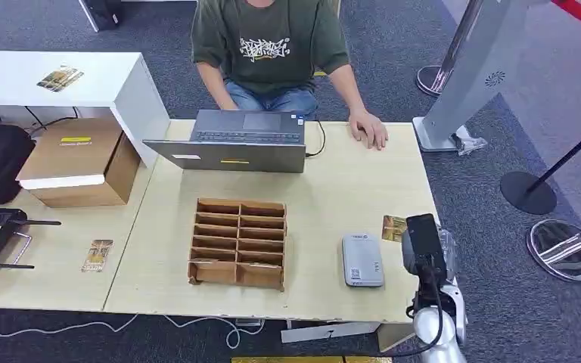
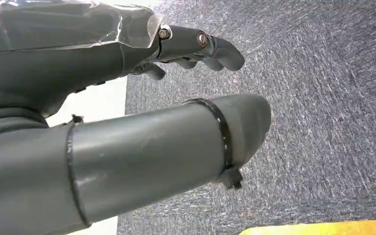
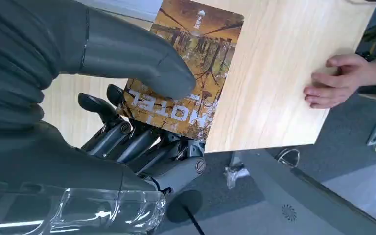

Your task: Pass the card to the sensor for recognition and then transmit it.

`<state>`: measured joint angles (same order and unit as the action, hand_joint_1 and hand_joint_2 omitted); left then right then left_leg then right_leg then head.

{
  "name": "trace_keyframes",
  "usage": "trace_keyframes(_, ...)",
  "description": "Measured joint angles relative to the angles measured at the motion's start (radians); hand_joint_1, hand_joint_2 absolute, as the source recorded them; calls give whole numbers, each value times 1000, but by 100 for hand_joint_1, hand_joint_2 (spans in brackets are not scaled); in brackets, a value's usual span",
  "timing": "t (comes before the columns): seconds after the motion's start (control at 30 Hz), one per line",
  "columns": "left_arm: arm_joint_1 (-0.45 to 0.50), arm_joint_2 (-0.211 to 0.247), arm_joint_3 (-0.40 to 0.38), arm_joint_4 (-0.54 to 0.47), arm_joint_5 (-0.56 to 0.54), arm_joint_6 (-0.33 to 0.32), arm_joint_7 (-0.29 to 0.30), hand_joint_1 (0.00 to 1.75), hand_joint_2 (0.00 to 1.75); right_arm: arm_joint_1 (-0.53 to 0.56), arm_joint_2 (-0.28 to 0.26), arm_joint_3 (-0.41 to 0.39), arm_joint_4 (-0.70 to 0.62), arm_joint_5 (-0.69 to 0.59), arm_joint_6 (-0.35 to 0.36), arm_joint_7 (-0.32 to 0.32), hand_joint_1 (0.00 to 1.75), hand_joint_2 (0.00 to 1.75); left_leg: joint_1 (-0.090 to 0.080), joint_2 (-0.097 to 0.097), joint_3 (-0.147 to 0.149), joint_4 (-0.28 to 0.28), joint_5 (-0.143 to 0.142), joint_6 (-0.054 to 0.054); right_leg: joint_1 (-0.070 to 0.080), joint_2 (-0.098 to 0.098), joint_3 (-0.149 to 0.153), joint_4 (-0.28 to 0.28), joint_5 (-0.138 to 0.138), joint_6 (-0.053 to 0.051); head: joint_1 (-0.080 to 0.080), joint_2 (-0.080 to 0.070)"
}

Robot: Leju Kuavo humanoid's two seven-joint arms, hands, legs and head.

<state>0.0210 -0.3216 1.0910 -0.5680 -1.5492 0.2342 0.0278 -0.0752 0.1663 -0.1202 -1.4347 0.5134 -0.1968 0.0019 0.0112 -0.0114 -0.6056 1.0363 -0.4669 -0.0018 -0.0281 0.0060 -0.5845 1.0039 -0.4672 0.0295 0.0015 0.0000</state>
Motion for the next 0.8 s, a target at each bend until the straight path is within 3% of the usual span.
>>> trace_keyframes(0.23, 0, -2, 0, -6, 0, 4, 0, 0, 0, 29, 15, 7, -111, 124, -125, -23, 175, 175, 0, 0, 0, 0, 0, 0, 0, 0, -1, 0, 0, 0, 0, 0)
trace_keyframes(0.47, 0, -2, -2, -11, 0, 8, -2, 0, 0, 53, 18, 50, -245, 474, -290, -45, 175, 175, 0, 0, -1, 0, 0, 0, 0, 0, -1, 0, 0, 0, 0, 0)
trace_keyframes(0.63, 0, -2, -17, -20, 0, 3, -2, 0, 0, 58, 18, 97, -295, 718, -331, -21, 175, 175, 0, 0, -1, 0, 0, 0, 0, 0, -1, 0, 0, 0, 0, 0)
trace_keyframes(0.8, -1, -2, -21, -21, 0, -1, -2, 0, 0, 52, 17, 140, -300, 812, -337, 3, 175, 175, 0, 0, -1, 0, 0, 0, 0, 0, -1, 0, 0, 0, 0, 0)
